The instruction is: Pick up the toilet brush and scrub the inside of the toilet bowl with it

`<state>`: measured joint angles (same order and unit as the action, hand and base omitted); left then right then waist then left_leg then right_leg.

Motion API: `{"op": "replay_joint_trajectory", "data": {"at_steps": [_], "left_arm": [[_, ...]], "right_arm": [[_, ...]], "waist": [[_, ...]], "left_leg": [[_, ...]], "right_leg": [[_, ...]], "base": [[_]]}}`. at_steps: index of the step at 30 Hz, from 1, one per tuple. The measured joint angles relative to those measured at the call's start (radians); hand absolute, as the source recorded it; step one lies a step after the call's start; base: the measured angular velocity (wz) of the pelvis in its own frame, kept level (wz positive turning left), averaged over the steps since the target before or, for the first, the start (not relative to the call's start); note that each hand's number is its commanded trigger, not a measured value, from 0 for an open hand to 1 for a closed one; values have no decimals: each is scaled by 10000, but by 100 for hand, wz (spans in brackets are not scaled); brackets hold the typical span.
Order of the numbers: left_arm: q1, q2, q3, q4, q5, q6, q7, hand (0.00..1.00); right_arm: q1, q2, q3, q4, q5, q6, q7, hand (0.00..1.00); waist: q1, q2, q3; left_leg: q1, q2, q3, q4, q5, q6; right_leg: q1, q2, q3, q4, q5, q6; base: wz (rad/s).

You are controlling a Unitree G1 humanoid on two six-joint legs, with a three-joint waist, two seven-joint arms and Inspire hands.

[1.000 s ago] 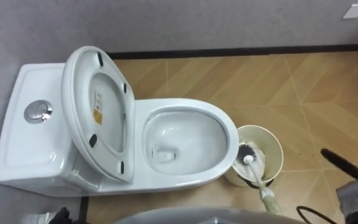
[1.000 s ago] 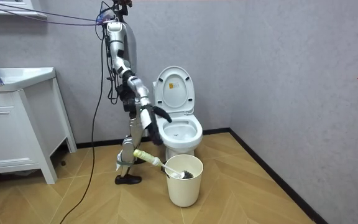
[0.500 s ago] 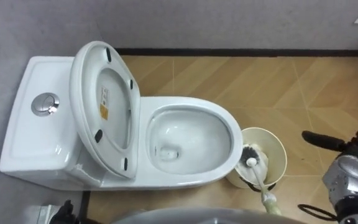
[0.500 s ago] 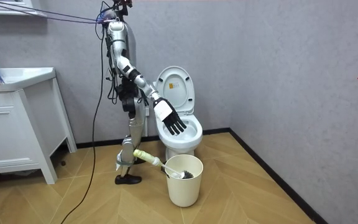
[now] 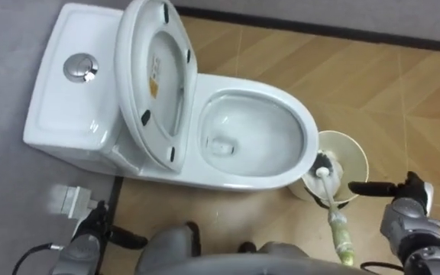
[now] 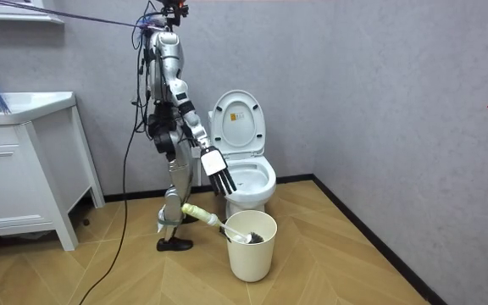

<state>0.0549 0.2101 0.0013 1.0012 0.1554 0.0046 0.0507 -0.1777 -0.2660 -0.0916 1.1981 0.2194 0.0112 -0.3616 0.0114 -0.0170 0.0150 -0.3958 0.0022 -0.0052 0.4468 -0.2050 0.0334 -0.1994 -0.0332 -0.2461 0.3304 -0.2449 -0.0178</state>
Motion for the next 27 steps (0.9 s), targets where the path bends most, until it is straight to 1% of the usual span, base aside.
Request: {"op": "replay_joint_trajectory", "data": {"at_steps": [1,3,5,7,8,11,13,15,18,19,20,22,23,24,25,27], "left_arm": [[-89,11,-80,15,-101,-63,88,0],[-307,25,-255,23,-281,-92,234,0],[-695,-25,-594,10,-459,-98,519,0],[-952,-127,-863,-7,-459,-118,662,0],[-1155,-168,-1010,-25,-469,-181,757,0],[-1513,-171,-1284,-158,-539,-258,963,0],[-1782,-181,-1641,-447,-601,-270,1137,0],[-1920,-192,-1848,-555,-656,-290,1224,0],[-1950,-206,-2125,-808,-812,-355,1398,0],[-2023,-206,-2245,-866,-876,-373,1497,0],[-2132,-214,-2379,-877,-880,-373,1606,0],[-2326,-231,-2439,-890,-881,-388,1640,0],[-2449,-238,-2466,-892,-967,-420,1645,0],[-2483,-237,-2476,-911,-1046,-441,1646,0],[-2482,-231,-2496,-1114,-1060,-472,1650,0],[-2465,-219,-2514,-1559,-1089,-515,1654,0]], "right_arm": [[-151,-23,4,139,125,-13,-64,0],[-306,-98,82,259,368,-54,-165,0],[-666,-213,230,449,414,-123,-361,0],[-895,-311,302,531,422,-135,-377,0],[-980,-346,311,530,460,-168,-379,0],[-1224,-378,518,535,508,-198,-395,0],[-1486,-516,966,524,502,-198,-392,0],[-1616,-576,1229,571,475,-198,-368,0],[-1805,-595,1519,897,505,-185,-262,0],[-1823,-603,1613,893,560,-182,-241,0],[-1878,-603,1722,897,549,-168,-212,0],[-1899,-586,1864,879,449,-157,-180,0],[-1955,-591,1878,884,439,-157,-169,0],[-1964,-592,1878,885,438,-157,-170,0],[-1958,-593,1881,867,407,-194,-171,0],[-1976,-610,1879,805,389,-218,-174,0]], "waist": [[5,40,12],[71,60,12],[98,124,54],[136,203,142],[170,225,147],[216,211,168],[220,158,203],[226,165,206],[229,172,220],[229,189,250],[232,192,257],[242,215,285],[246,259,314],[255,275,323],[269,293,344],[291,304,355]], "left_leg": [[-294,-12,2,13,91,23],[-748,-16,15,44,211,31],[-1373,-137,4,116,379,56],[-1668,-151,15,114,504,94],[-1888,-156,26,106,581,112],[-2351,-205,109,47,771,131],[-2816,-331,206,-33,1008,175],[-3102,-352,263,7,1058,206],[-3364,-358,286,63,1067,220],[-3535,-357,275,152,1065,223],[-3776,-358,265,259,1061,229],[-4091,-347,267,398,1061,229],[-4259,-345,275,490,1061,229],[-4328,-340,280,530,1060,229],[-4480,-339,292,626,1050,236],[-4797,-347,314,799,1028,246]], "right_leg": [[-348,-36,-7,174,2,-4],[-934,-94,-10,447,2,-5],[-1722,-199,-7,891,-22,-40],[-2106,-283,-3,1099,-25,-40],[-2406,-345,5,1256,-38,-47],[-3035,-439,90,1452,-49,-60],[-3782,-591,248,1857,-86,-41],[-4118,-665,244,2029,-88,-46],[-4404,-701,242,2121,-93,-52],[-4577,-717,251,2249,-100,-58],[-4821,-731,271,2346,-122,-68],[-5143,-728,305,2567,-132,-81],[-5289,-725,313,2646,-149,-89],[-5353,-720,317,2676,-152,-94],[-5523,-718,373,2769,-192,-93],[-5912,-724,498,3019,-271,-92]], "base": [[0],[0],[0],[0],[0],[-1],[0],[0],[0],[0],[0],[0],[0],[0],[0],[0]]}}
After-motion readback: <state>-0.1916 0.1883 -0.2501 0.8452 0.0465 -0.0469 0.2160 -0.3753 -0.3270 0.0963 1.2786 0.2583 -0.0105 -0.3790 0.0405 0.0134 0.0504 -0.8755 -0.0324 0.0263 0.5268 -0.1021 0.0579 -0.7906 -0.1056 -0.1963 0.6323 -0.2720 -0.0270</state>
